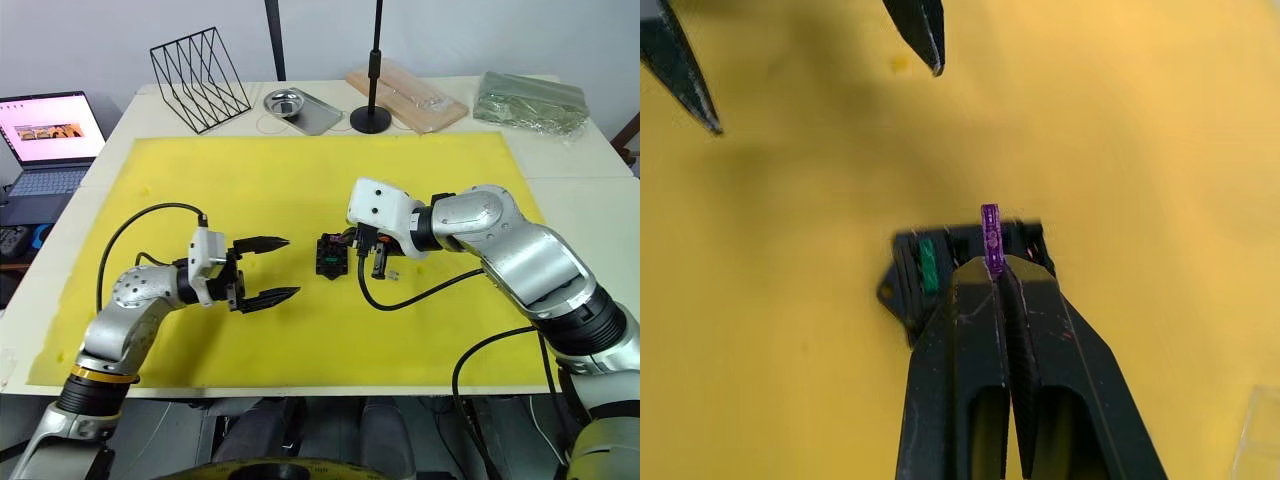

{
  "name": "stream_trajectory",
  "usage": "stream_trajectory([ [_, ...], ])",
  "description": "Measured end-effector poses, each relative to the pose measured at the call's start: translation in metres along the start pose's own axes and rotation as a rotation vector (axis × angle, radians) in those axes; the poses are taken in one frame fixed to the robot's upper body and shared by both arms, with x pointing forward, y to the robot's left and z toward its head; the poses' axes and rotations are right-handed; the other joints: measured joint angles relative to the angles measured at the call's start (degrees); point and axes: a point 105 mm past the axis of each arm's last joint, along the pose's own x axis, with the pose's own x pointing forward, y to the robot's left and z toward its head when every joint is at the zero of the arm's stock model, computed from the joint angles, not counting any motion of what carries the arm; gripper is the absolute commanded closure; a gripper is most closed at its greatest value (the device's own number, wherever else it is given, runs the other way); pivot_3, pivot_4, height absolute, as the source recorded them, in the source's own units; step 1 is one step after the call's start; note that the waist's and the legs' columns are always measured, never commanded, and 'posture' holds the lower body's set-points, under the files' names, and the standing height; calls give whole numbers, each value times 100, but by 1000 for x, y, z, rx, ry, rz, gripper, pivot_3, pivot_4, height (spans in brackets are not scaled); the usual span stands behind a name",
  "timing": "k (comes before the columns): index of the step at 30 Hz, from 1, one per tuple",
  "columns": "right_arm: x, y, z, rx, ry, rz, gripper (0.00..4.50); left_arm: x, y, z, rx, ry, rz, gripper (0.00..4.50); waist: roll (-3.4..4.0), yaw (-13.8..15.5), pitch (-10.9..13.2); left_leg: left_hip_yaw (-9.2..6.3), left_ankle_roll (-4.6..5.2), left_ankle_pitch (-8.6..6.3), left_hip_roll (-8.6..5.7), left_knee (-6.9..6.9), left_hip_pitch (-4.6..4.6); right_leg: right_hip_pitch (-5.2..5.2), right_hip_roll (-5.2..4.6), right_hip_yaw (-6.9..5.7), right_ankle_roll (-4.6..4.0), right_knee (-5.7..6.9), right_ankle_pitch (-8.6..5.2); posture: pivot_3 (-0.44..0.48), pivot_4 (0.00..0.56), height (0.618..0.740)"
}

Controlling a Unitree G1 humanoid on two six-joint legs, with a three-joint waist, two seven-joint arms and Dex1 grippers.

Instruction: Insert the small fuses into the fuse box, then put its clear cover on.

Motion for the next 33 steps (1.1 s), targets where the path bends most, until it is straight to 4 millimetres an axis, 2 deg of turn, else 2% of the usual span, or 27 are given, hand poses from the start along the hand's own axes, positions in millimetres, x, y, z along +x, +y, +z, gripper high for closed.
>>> stream_trajectory([
  [7,12,5,-4,-10,-6,47,4500,12,7,-15,23,14,92,44,0,10,0,1,0,0,0,2,1,1,0,0,-1,0,2,0,150,740],
  [22,24,6,-9,-21,7,78,4500,21,1,-16,32,6,92,44,2,7,-1,2,-1,0,0,1,3,1,1,1,-2,1,2,0,150,740],
  [33,24,3,-13,-48,26,84,4500,24,0,-17,26,3,89,44,2,7,-1,2,-1,1,0,1,3,1,1,1,-2,2,2,0,150,740],
])
